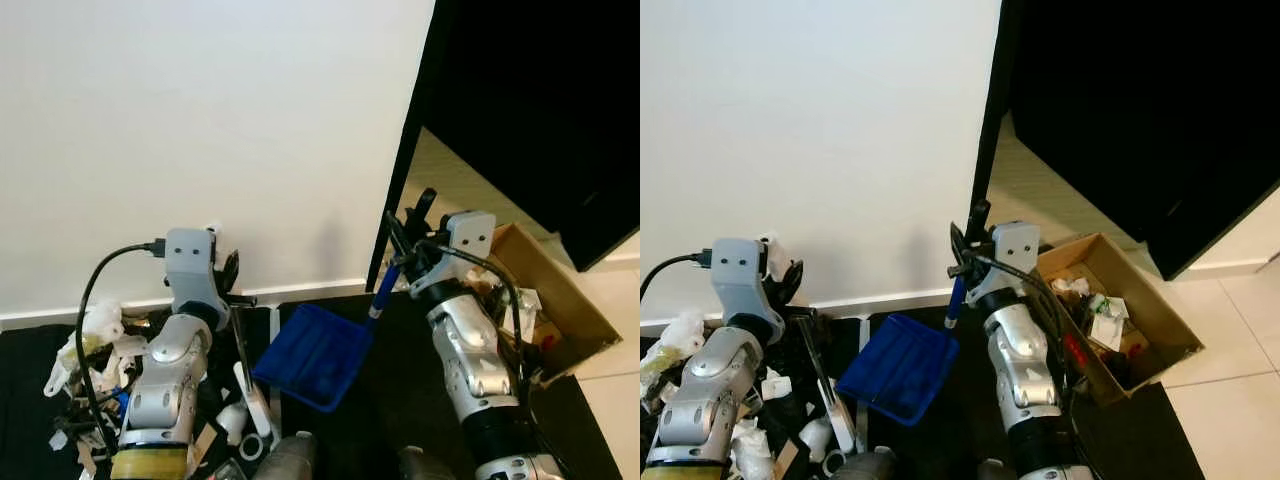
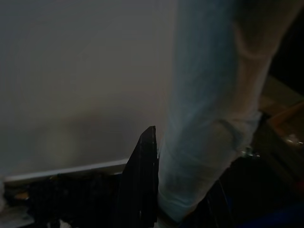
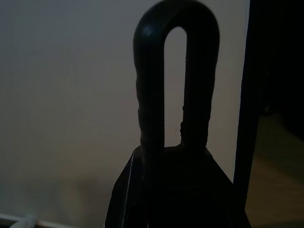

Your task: Sweep floor

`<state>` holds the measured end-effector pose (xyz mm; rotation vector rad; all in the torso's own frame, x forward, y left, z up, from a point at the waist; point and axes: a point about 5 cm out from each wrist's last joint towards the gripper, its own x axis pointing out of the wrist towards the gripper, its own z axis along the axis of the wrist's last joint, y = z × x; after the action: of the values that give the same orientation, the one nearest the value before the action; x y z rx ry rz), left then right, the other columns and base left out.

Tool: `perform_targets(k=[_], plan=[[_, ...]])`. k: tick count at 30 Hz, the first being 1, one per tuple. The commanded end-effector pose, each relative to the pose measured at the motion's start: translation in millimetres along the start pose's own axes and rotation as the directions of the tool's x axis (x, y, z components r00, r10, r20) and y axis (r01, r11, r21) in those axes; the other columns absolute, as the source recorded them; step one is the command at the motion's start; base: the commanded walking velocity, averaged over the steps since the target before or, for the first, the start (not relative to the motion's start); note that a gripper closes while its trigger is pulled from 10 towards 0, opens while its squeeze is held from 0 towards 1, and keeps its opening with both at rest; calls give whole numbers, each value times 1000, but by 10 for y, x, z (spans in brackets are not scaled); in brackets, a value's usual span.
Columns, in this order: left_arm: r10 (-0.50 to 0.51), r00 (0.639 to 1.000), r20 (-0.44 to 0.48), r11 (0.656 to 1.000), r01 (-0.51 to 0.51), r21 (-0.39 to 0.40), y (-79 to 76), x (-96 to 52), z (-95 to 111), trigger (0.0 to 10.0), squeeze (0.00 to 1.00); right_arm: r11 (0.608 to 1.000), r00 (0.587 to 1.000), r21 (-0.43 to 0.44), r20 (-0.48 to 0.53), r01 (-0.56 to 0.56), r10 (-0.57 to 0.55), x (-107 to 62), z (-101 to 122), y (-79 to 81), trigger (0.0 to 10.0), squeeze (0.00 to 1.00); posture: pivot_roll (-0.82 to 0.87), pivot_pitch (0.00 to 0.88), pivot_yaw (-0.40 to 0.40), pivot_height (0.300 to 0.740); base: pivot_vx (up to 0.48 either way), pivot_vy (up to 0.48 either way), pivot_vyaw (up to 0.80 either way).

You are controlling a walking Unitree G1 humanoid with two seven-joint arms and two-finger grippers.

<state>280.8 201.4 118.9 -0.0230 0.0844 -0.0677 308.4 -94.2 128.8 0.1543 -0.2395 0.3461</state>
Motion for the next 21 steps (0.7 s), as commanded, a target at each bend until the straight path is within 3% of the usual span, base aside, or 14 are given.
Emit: perform_targets(k=[1,7,21], plan=[[-3,1000,-3,1000,3,-30,-16,8,-7,10000,0,1000,1000,13,7,-2,2,-9,9,13,10000,0,225,161,15,740,0,0,0],[13,1000,-5,1000,-13,-27,23,4,-14,10000,0,1000,1000,16,6,-3,3,-4,7,10,10000,0,224,161,12,740,84,-251,0],[27,1000,8,998,-27,-50,29,-8,-9,10000,0,1000,1000,19,-1,-13,13,2,3,15,10000,0,221,162,6,740,0,0,0]])
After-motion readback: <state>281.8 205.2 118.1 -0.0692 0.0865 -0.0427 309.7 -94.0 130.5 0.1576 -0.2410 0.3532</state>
